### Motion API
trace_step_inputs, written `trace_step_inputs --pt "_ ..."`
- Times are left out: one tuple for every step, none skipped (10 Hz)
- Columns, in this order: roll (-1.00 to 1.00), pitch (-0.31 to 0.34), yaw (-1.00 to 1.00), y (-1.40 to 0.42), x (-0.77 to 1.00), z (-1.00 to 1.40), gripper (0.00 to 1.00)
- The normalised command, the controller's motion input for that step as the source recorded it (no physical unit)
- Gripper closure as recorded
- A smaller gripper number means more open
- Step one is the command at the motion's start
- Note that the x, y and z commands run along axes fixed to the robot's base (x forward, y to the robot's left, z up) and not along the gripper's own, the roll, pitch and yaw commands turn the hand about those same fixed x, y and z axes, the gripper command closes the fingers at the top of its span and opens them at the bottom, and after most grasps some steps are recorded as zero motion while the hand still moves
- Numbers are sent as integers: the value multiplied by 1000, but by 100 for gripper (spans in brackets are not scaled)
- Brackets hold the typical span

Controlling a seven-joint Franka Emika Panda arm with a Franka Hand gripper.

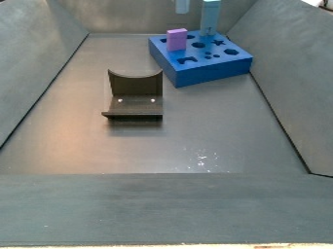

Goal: Pick up the rectangle object. Move up. Move to above the board. Insert the rectangle object.
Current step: Move to above the board, then insert the rectangle object.

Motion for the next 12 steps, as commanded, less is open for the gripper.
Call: trace_step_inputs --pt "-114 -1 1000 -85 24 -43 100" --pt "-106 -14 1000 -65 29 -39 100" --pt "-103 -24 723 -47 29 -34 100" --pt "-60 -31 466 -33 28 -29 100" --pt "-9 0 0 0 0 0 100" --pt "-14 0 0 0 0 0 100" --pt "-6 0 0 -17 0 -6 100" --pt "-26 0 -914 -243 20 -20 100" --pt "-63 0 -957 -166 17 -31 100" --pt "-94 0 -1000 -69 9 -63 100" --pt "-106 0 -1000 -20 0 -83 100" --pt "-111 0 -1000 -6 0 -94 100"
